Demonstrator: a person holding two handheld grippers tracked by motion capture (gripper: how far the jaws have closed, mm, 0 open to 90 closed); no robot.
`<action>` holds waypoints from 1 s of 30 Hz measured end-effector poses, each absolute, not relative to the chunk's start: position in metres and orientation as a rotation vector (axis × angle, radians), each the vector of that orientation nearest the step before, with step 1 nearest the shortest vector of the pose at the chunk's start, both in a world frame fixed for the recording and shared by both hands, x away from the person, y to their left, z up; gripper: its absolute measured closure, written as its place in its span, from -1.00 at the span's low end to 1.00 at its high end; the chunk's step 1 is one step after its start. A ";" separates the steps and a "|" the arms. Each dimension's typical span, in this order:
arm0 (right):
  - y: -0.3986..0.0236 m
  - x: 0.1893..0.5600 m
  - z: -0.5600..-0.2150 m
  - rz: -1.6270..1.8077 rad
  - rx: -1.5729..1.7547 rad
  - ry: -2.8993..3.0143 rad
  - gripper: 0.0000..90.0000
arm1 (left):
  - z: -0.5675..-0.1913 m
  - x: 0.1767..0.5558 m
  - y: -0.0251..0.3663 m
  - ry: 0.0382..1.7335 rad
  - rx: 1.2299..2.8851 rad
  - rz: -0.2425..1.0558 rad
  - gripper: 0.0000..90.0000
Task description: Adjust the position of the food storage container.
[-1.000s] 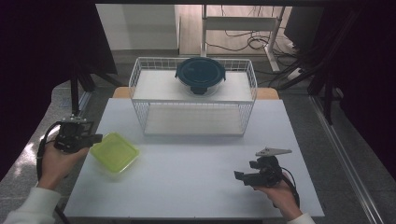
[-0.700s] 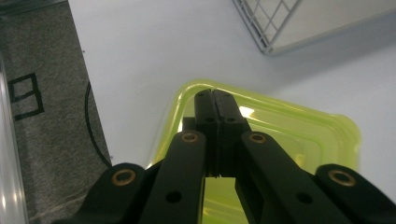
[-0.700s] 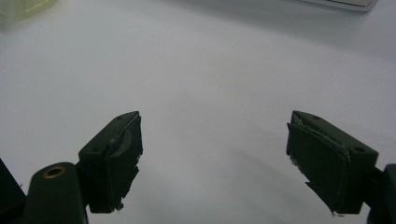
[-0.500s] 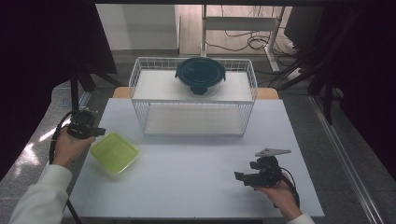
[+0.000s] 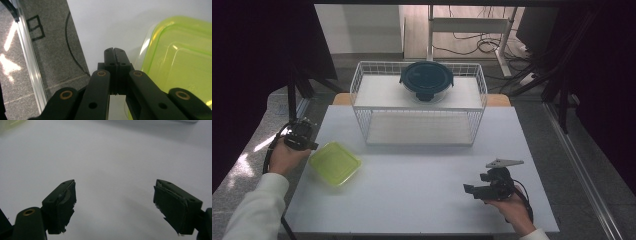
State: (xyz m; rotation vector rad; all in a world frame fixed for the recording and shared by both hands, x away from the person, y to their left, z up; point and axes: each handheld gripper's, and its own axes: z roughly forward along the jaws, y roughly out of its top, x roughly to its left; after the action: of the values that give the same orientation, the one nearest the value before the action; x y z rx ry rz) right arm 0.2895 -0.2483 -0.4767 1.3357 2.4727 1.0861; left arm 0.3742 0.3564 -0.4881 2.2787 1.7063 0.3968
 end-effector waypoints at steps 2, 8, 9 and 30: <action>-0.248 0.289 -0.477 1.083 1.336 2.474 -0.60 | -0.489 0.374 0.357 1.706 2.284 0.392 1.00; -0.246 0.289 -0.477 1.079 1.331 2.480 -0.60 | -0.496 0.368 0.356 1.699 2.310 0.385 1.00; -0.246 0.289 -0.477 1.079 1.331 2.480 -0.60 | -0.496 0.367 0.357 1.697 2.306 0.377 1.00; -0.245 0.287 -0.475 1.086 1.333 2.476 -0.59 | -0.503 0.339 0.334 1.602 2.286 0.214 1.00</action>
State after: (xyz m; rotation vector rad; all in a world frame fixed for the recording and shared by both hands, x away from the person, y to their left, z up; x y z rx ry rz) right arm 0.2871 -0.2449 -0.4754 1.3334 2.4760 1.0857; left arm 0.3394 0.3343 -0.5030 2.2860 1.6021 0.2142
